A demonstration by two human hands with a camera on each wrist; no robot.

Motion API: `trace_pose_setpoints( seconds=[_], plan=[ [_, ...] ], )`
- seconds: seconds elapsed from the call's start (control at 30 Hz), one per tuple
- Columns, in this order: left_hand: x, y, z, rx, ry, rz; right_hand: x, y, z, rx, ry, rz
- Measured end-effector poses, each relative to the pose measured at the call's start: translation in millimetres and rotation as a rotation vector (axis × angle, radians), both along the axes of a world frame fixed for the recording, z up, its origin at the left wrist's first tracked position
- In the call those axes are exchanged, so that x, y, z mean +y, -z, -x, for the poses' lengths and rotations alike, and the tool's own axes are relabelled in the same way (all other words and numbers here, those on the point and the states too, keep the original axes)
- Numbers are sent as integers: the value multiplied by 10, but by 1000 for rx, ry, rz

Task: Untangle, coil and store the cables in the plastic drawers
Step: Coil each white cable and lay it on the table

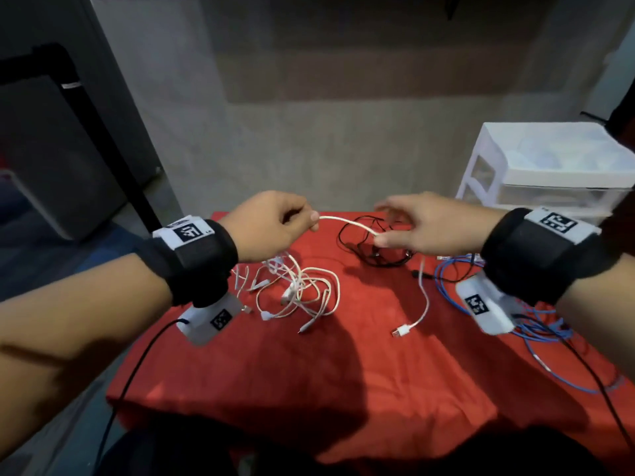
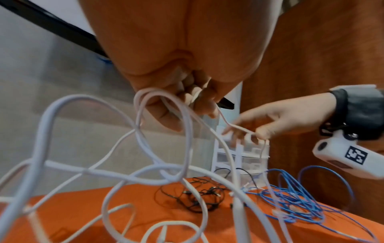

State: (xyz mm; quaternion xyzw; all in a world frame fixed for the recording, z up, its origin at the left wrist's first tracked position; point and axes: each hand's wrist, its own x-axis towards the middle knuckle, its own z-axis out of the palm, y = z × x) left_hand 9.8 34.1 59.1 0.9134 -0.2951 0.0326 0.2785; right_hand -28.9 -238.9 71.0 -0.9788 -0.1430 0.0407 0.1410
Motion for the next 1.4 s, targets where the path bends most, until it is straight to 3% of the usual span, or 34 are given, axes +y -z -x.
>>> trace_pose_setpoints(
  seconds=[0.07, 0.13, 0.33, 0.5, 0.57, 0.67, 0.83, 1.0, 1.1, 1.23, 1.4],
  plan=[
    [-157, -55, 82, -83, 73, -29, 262, 29, 44, -19, -143, -94],
    [-262, -106, 121, -135, 126, -39, 470, 24, 54, -4, -165, -140],
    [-77, 15, 16, -7, 112, -1, 289, -199, 35, -48, -15, -354],
    [272, 464, -165, 45, 14, -187, -285, -437, -39, -374, 270, -569],
    [441, 675, -163, 71, -29, -227, -522, -517, -3, -389, 300, -611],
    [516, 792, -165, 54, -53, -185, -703, -432, 52, -304, 298, -508],
    [315, 601, -184, 30, -74, 25, -616, -292, 57, -66, 264, -416],
    [44, 336, -46, 55, -89, 244, -306, -330, 69, -62, 179, -335],
    [-109, 238, 84, 13, -3, 242, -60, -332, 83, -144, 53, -182],
    [-304, 131, 241, -71, 112, 196, 322, -283, 126, -33, -182, -149],
    [-238, 191, 155, -118, 103, 120, 331, -376, 16, -33, -95, -102]
  ],
)
